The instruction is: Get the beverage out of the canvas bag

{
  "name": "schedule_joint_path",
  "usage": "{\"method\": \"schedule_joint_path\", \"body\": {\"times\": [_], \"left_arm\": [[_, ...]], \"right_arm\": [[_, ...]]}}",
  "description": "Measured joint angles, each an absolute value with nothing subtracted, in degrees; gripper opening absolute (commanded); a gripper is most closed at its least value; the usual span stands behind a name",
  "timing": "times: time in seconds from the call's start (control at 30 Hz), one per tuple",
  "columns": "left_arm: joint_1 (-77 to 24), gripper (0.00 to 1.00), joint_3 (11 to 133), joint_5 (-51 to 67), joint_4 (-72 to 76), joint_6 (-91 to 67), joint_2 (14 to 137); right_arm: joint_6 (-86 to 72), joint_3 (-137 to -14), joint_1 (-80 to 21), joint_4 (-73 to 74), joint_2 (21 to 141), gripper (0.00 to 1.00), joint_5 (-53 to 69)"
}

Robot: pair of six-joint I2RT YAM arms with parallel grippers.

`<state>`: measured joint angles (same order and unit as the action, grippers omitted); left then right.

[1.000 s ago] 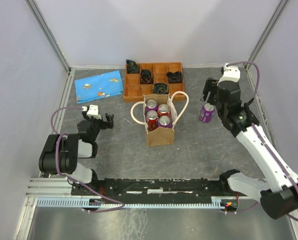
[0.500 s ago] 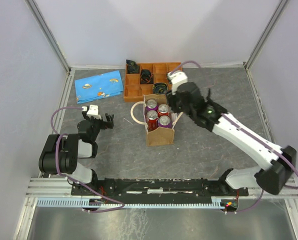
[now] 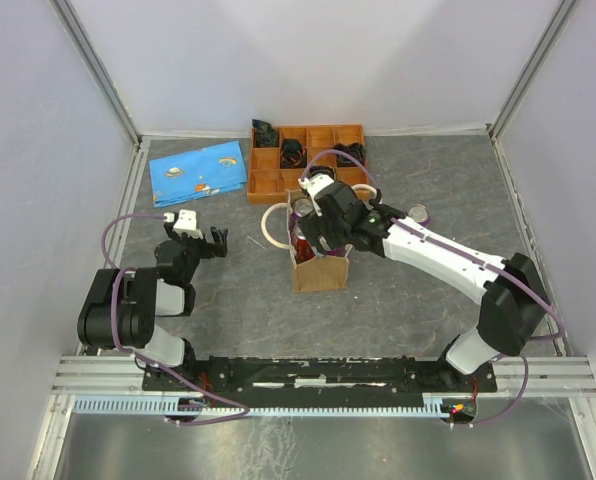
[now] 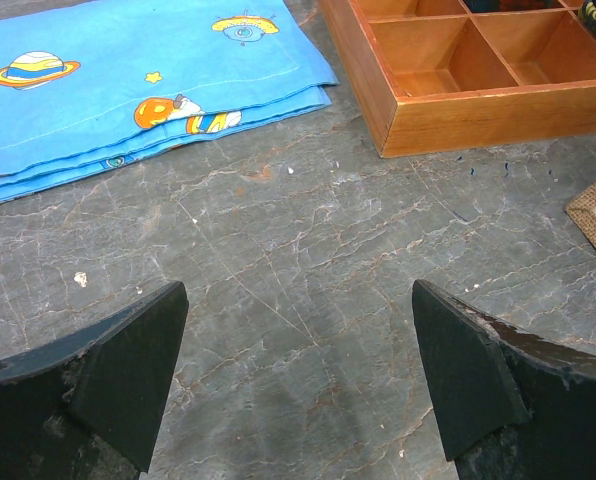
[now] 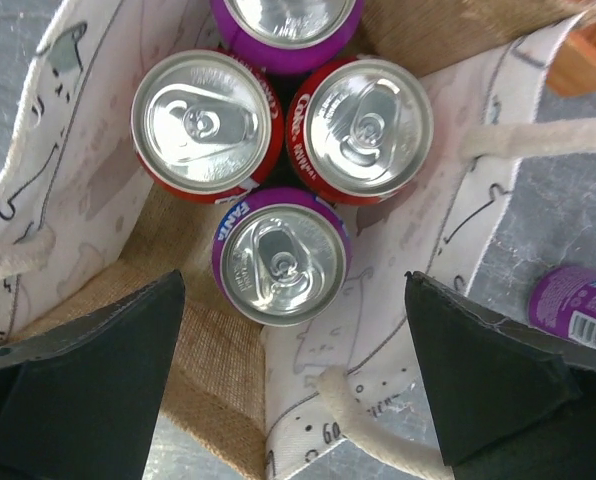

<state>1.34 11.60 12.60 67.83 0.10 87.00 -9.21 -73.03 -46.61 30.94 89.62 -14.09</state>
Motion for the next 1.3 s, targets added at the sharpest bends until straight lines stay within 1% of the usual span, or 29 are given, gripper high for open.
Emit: {"method": "schedule_joint_path", "body": {"times": [0.4,0.8,0.83,0.9,0.97,1.03,1.13,1.17,1.2,1.23,1.27,1.3], "left_arm": [[1.3,0.99,11.6,12.6,67.8,0.1,87.0],[1.3,0.99,11.6,12.6,67.8,0.1,87.0],[1.3,0.99,11.6,12.6,67.8,0.1,87.0],[1.3,0.99,11.6,12.6,67.8,0.1,87.0],[1.3,0.99,11.6,12.6,67.8,0.1,87.0],[1.3,0.99,11.6,12.6,67.8,0.1,87.0],[1.3,0.99,11.6,12.6,67.8,0.1,87.0],[1.3,0.99,11.6,12.6,67.8,0.1,87.0],[1.3,0.99,11.6,12.6,67.8,0.1,87.0],[1.3,0.99,11.6,12.6,67.8,0.1,87.0],[1.3,0.99,11.6,12.6,67.8,0.1,87.0],[1.3,0.99,11.6,12.6,67.8,0.1,87.0]], "right_arm": [[-9.0,-71.2,-47.3,34.2,91.5,0.99,-11.6],[-8.2,-70.7,-47.3,31.0,97.4,0.99,-12.8],[-8.2,-70.7,-47.3,30.7,97.8,0.99,-13.0],[-8.2,-70.8,-47.3,30.4,98.5,0.95,-13.6],[-8.2,-71.2,-47.3,30.4,99.2,0.86,-14.2],[-8.1,-71.4,-47.3,30.4,99.6,0.72,-14.5],[-8.3,-71.9,-47.3,30.8,99.9,0.48,-14.7],[-8.3,-71.9,-47.3,30.9,99.9,0.37,-14.7],[-8.6,-71.9,-47.2,30.9,99.9,0.16,-14.7],[-8.6,-72.0,-47.2,31.0,99.9,0.03,-14.6],[-8.5,-72.0,-47.3,31.0,99.9,0.00,-14.7],[-8.5,-72.1,-47.3,31.1,99.9,0.00,-14.7]]}}
